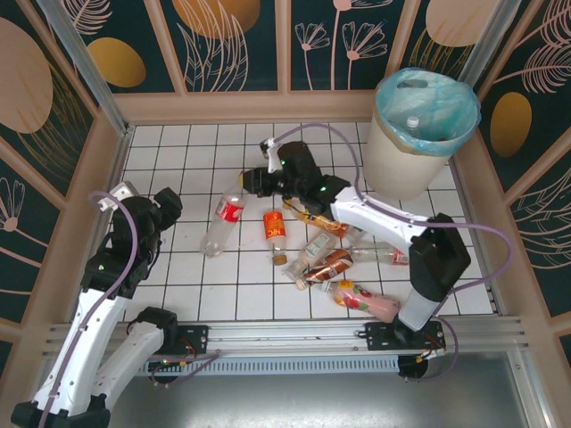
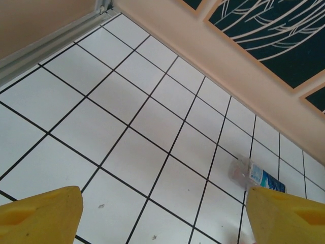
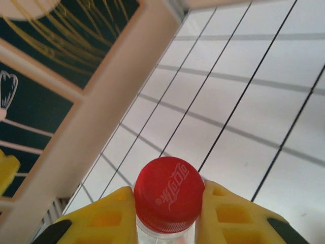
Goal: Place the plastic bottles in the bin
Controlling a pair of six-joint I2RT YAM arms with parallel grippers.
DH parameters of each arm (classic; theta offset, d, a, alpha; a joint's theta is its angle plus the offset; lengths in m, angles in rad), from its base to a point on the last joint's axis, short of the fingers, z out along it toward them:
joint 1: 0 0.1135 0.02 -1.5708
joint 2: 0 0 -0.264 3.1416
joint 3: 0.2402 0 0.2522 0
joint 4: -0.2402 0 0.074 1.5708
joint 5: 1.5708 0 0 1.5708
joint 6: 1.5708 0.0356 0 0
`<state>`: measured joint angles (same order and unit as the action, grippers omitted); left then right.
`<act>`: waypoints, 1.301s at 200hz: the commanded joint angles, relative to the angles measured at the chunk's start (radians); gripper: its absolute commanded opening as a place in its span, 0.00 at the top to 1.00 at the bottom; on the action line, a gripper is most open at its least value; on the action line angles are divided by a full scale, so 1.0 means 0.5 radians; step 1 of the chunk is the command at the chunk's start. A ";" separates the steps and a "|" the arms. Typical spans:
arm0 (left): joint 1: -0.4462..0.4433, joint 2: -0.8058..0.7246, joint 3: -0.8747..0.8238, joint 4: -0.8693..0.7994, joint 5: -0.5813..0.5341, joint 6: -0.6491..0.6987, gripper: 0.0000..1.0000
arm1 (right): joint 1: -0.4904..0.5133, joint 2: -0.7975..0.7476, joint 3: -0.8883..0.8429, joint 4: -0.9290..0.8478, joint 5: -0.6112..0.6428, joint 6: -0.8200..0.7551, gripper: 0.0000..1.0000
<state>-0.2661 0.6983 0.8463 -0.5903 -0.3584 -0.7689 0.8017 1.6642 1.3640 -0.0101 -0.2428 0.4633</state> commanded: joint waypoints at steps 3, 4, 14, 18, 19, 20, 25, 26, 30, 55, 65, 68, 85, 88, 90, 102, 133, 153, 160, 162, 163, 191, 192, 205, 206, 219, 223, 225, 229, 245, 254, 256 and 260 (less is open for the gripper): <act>0.012 0.157 0.155 0.205 0.199 0.146 0.21 | -0.215 -0.248 0.305 -0.291 0.157 -0.277 1.00; 0.013 0.164 0.166 0.211 0.211 0.152 0.21 | -0.215 -0.248 0.305 -0.291 0.157 -0.277 1.00; 0.007 0.263 0.239 0.270 0.327 0.187 0.22 | -0.290 -0.288 0.415 -0.397 0.208 -0.368 1.00; 0.010 0.303 0.300 0.291 0.370 0.189 0.23 | -0.318 -0.301 0.464 -0.445 0.227 -0.408 1.00; 0.009 0.312 0.309 0.297 0.379 0.191 0.23 | -0.327 -0.305 0.482 -0.461 0.233 -0.417 1.00; 0.008 0.321 0.324 0.303 0.393 0.191 0.23 | -0.343 -0.311 0.508 -0.484 0.244 -0.438 1.00; 0.005 0.372 0.370 0.332 0.446 0.200 0.25 | -0.377 -0.317 0.566 -0.539 0.266 -0.476 1.00; 0.003 0.382 0.379 0.339 0.454 0.202 0.25 | -0.394 -0.322 0.597 -0.563 0.275 -0.491 1.00; -0.011 0.422 0.419 0.361 0.479 0.206 0.25 | -0.434 -0.323 0.660 -0.622 0.293 -0.520 1.00; -0.311 0.680 0.711 0.441 0.332 0.323 0.26 | -0.666 -0.348 1.006 -0.881 0.412 -0.662 1.00; -0.443 0.809 0.842 0.449 0.277 0.371 0.26 | -0.767 -0.360 1.164 -0.982 0.504 -0.736 1.00; -0.471 0.850 0.878 0.450 0.277 0.381 0.26 | -0.787 -0.359 1.189 -0.997 0.506 -0.750 1.00; -0.622 1.057 1.045 0.485 0.277 0.429 0.26 | -0.948 -0.362 1.383 -1.121 0.718 -0.850 1.00; -0.647 1.089 1.066 0.496 0.275 0.437 0.26 | -0.973 -0.360 1.411 -1.145 0.749 -0.864 1.00; -0.665 1.105 1.080 0.499 0.274 0.445 0.26 | -0.996 -0.357 1.429 -1.160 0.772 -0.871 1.00; -0.767 1.218 1.156 0.543 0.272 0.491 0.26 | -1.127 -0.357 1.514 -1.240 0.883 -0.904 1.00; -0.940 1.447 1.279 0.616 0.368 0.584 0.25 | -1.506 -0.417 1.468 -1.314 0.905 -0.882 1.00; -0.961 1.496 1.277 0.613 0.422 0.601 0.24 | -1.676 -0.474 1.282 -1.291 0.850 -0.854 1.00; -0.958 1.485 1.243 0.623 0.405 0.596 0.24 | -1.709 -0.501 1.203 -1.274 0.853 -0.845 1.00; -0.960 1.479 1.229 0.627 0.400 0.596 0.24 | -1.718 -0.514 1.161 -1.262 0.856 -0.841 1.00; -0.961 1.476 1.223 0.631 0.398 0.594 0.23 | -1.718 -0.514 1.161 -1.262 0.856 -0.841 1.00; -0.960 1.339 0.943 0.764 0.301 0.584 0.21 | -1.755 -0.610 0.805 -1.118 0.866 -0.861 1.00; -0.959 1.333 0.935 0.765 0.297 0.584 0.21 | -1.759 -0.611 0.791 -1.114 0.868 -0.862 1.00; -0.960 1.300 0.863 0.764 0.275 0.579 0.21 | -1.763 -0.596 0.707 -1.110 0.874 -0.874 1.00; -0.961 1.300 0.860 0.764 0.275 0.578 0.21 | -1.763 -0.595 0.693 -1.109 0.878 -0.877 1.00; -0.959 1.277 0.808 0.762 0.272 0.569 0.21 | -1.762 -0.581 0.618 -1.094 0.882 -0.887 1.00; -0.961 1.267 0.790 0.765 0.270 0.566 0.20 | -1.761 -0.576 0.597 -1.094 0.898 -0.880 1.00; -0.961 1.262 0.779 0.768 0.269 0.565 0.20 | -1.762 -0.575 0.593 -1.094 0.902 -0.877 1.00; -0.960 1.255 0.752 0.777 0.269 0.561 0.20 | -1.761 -0.566 0.569 -1.088 0.925 -0.867 1.00; -0.960 1.222 0.668 0.819 0.266 0.548 0.19 | -1.755 -0.530 0.502 -1.088 0.946 -0.880 1.00; -0.960 1.215 0.630 0.839 0.263 0.541 0.19 | -1.746 -0.508 0.471 -1.086 0.954 -0.899 1.00; -0.959 1.211 0.623 0.841 0.263 0.541 0.19 | -1.740 -0.500 0.459 -1.087 0.955 -0.908 1.00; -0.959 1.210 0.611 0.846 0.263 0.541 0.19 | -1.732 -0.488 0.445 -1.085 0.957 -0.920 1.00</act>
<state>-0.7471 1.3323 1.1946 -0.2234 -0.2062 -0.4980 -0.0731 1.3914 1.6318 -0.5858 0.1989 0.0357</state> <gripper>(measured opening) 0.806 0.254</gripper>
